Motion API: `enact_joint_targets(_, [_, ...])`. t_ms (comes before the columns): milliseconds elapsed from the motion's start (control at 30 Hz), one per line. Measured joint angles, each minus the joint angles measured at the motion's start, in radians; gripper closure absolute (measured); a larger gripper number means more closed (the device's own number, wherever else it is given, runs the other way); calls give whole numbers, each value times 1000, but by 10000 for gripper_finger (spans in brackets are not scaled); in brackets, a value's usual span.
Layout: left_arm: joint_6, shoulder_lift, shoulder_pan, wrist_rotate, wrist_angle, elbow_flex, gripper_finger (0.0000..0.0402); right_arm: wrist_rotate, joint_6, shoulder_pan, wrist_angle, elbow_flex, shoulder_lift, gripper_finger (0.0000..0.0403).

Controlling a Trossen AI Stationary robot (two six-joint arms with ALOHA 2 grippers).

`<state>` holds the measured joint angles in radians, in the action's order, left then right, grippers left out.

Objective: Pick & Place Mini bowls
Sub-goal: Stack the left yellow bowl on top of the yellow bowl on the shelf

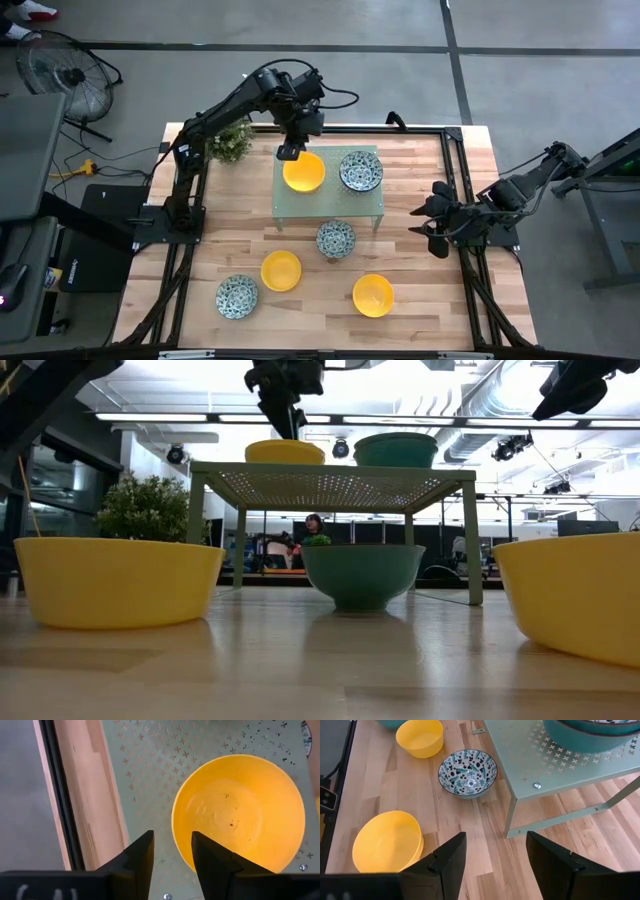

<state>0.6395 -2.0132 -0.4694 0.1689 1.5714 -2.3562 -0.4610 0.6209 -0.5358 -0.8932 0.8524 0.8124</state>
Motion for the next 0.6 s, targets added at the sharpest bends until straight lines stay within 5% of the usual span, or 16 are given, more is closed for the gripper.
enact_joint_targets(600, [-24, 131, 183, -3, -3, 10, 278, 75, 30, 0, -11, 0, 0, 208])
